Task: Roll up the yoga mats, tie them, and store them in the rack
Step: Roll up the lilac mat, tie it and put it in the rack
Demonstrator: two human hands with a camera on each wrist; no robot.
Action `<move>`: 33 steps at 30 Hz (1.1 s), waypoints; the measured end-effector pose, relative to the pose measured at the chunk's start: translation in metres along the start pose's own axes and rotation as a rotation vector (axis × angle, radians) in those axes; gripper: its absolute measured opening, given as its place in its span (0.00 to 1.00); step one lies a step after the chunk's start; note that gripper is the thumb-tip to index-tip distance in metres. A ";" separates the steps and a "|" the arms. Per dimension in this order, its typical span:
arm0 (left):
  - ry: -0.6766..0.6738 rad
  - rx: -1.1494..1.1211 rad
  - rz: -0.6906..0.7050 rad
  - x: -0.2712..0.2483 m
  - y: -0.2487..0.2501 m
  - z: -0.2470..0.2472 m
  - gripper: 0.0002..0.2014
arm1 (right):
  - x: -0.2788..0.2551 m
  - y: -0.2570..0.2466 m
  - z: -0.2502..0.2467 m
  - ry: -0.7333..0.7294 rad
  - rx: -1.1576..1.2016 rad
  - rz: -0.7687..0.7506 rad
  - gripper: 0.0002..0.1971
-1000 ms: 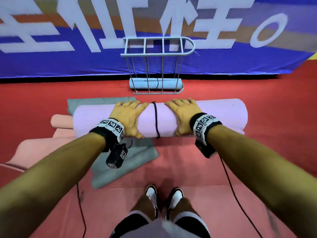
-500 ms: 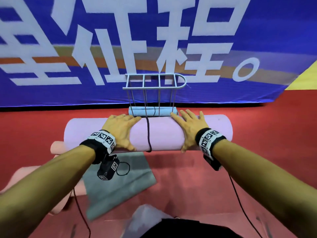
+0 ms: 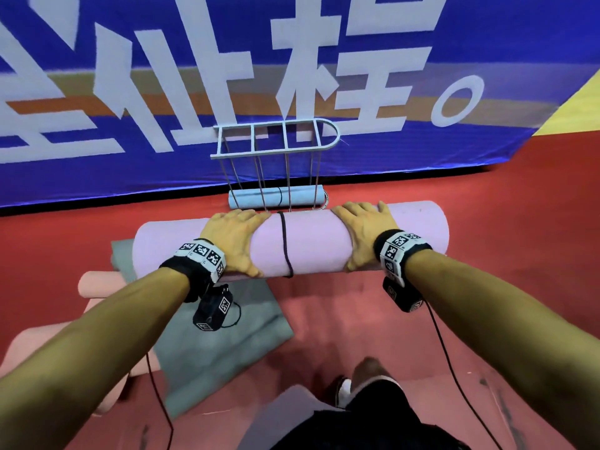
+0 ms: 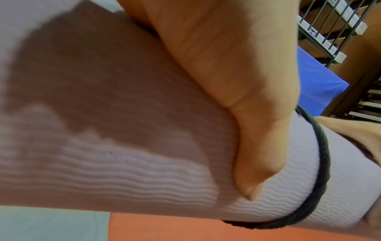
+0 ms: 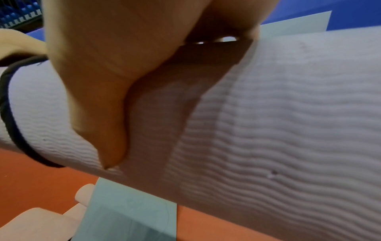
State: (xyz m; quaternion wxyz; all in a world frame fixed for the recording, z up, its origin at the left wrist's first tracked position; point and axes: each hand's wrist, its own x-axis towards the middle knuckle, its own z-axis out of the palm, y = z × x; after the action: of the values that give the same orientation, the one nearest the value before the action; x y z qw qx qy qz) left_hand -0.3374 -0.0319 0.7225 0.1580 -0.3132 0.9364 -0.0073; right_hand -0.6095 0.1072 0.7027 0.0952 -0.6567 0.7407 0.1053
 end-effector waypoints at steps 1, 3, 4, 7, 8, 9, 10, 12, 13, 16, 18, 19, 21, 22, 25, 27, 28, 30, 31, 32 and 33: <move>-0.004 -0.015 0.002 0.011 0.002 0.001 0.67 | 0.005 0.009 0.001 0.007 -0.003 0.001 0.68; -0.027 -0.041 0.005 0.039 0.008 0.001 0.69 | 0.021 0.032 0.005 0.007 -0.004 -0.006 0.67; -0.037 -0.046 0.002 0.053 0.011 0.002 0.69 | 0.030 0.045 0.009 0.006 -0.001 -0.014 0.67; -0.053 -0.042 -0.024 0.101 0.021 0.001 0.69 | 0.065 0.089 0.017 0.010 -0.001 -0.045 0.67; -0.059 -0.042 -0.033 0.122 0.026 0.000 0.69 | 0.078 0.107 0.019 0.008 0.004 -0.052 0.67; -0.064 -0.044 -0.043 0.139 0.030 -0.001 0.69 | 0.090 0.124 0.020 0.002 0.009 -0.059 0.67; -0.069 -0.051 -0.053 0.162 0.036 -0.005 0.69 | 0.104 0.144 0.020 -0.006 0.012 -0.067 0.66; -0.085 -0.068 -0.069 0.195 0.044 -0.012 0.69 | 0.125 0.174 0.016 -0.025 0.014 -0.087 0.66; -0.097 -0.081 -0.079 0.215 0.048 -0.018 0.69 | 0.139 0.194 0.011 -0.038 0.021 -0.099 0.66; -0.106 -0.112 -0.097 0.264 0.057 -0.034 0.68 | 0.175 0.240 0.001 -0.066 0.023 -0.132 0.67; -0.107 -0.129 -0.099 0.297 0.061 -0.042 0.68 | 0.201 0.270 -0.003 -0.088 0.014 -0.145 0.68; -0.115 -0.133 -0.104 0.312 0.063 -0.044 0.68 | 0.212 0.282 -0.003 -0.093 0.017 -0.147 0.68; -0.136 -0.143 -0.116 0.346 0.063 -0.042 0.69 | 0.237 0.306 0.000 -0.120 0.021 -0.148 0.68; -0.146 -0.153 -0.119 0.364 0.062 -0.039 0.70 | 0.251 0.316 0.001 -0.138 0.014 -0.147 0.69; -0.185 -0.185 -0.126 0.429 0.058 -0.025 0.71 | 0.301 0.353 0.010 -0.180 0.010 -0.137 0.70; -0.208 -0.196 -0.114 0.469 0.058 -0.015 0.70 | 0.329 0.374 0.017 -0.210 0.009 -0.128 0.70; -0.213 -0.210 -0.105 0.493 0.059 -0.008 0.70 | 0.346 0.388 0.022 -0.226 0.005 -0.123 0.69; -0.210 -0.223 -0.098 0.533 0.060 0.003 0.70 | 0.377 0.410 0.031 -0.223 -0.014 -0.117 0.69; -0.214 -0.223 -0.096 0.551 0.063 0.008 0.71 | 0.390 0.420 0.037 -0.222 -0.032 -0.118 0.68; -0.223 -0.227 -0.096 0.572 0.066 0.015 0.71 | 0.403 0.432 0.045 -0.234 -0.045 -0.113 0.68; -0.227 -0.234 -0.098 0.595 0.071 0.022 0.71 | 0.417 0.445 0.054 -0.250 -0.057 -0.103 0.67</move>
State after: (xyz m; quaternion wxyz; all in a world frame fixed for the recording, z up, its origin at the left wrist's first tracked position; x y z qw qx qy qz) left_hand -0.8206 -0.3235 0.5200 0.2247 -0.3736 0.8906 0.1297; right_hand -1.1012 -0.2235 0.5484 0.1734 -0.6781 0.6850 0.2023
